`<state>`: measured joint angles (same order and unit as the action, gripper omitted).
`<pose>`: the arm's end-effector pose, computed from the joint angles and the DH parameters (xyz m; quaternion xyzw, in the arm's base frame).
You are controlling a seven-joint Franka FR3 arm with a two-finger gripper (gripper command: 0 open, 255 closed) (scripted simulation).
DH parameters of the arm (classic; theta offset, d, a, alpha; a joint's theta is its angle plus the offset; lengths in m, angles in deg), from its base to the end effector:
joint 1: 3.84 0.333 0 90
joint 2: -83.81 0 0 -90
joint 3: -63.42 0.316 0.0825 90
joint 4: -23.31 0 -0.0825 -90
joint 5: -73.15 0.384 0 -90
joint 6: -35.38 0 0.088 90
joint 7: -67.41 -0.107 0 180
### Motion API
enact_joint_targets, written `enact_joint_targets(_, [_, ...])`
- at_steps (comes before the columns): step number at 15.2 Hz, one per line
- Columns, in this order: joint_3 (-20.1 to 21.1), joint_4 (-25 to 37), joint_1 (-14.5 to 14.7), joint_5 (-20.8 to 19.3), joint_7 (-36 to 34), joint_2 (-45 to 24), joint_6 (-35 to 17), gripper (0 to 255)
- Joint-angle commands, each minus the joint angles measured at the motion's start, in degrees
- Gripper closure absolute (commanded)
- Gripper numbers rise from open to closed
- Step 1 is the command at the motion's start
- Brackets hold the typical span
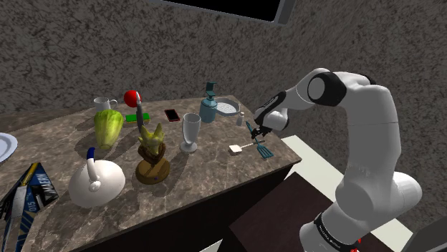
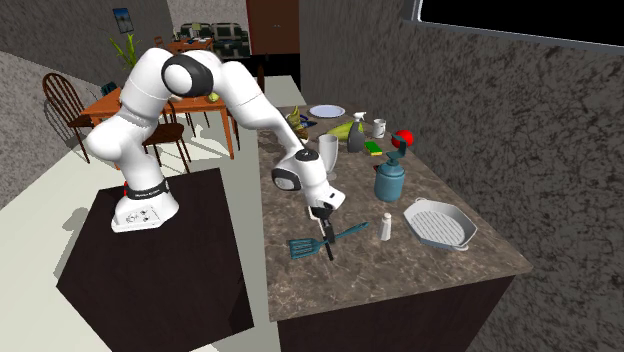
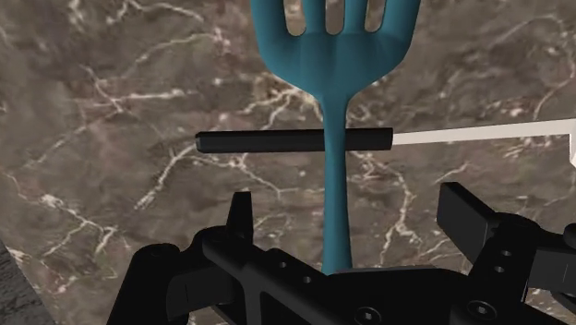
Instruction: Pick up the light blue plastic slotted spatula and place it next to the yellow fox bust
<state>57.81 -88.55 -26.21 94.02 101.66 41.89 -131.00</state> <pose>0.5409 -0.3098 0.1213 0.9879 -0.1005 0.1140 0.0322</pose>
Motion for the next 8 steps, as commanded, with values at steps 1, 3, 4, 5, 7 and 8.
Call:
enact_joint_targets(1, [0.42, 1.38, -0.35, 0.15, 0.16, -1.88, -0.57, 0])
enact_joint_targets(3, [0.85, 3.0, -0.69, 0.29, 0.28, -4.06, -1.18, 0])
enact_joint_targets(4, [0.85, 2.99, -0.7, 0.29, 0.28, -4.05, -1.18, 0])
enact_joint_targets(5, [0.85, 3.0, -0.7, 0.28, 0.28, -4.06, -1.18, 0])
enact_joint_targets(7, [0.85, 3.0, -0.7, 0.28, 0.28, -4.06, -1.18, 0])
enact_joint_targets(8, [0.85, 3.0, -0.7, 0.28, 0.28, -4.06, -1.18, 0])
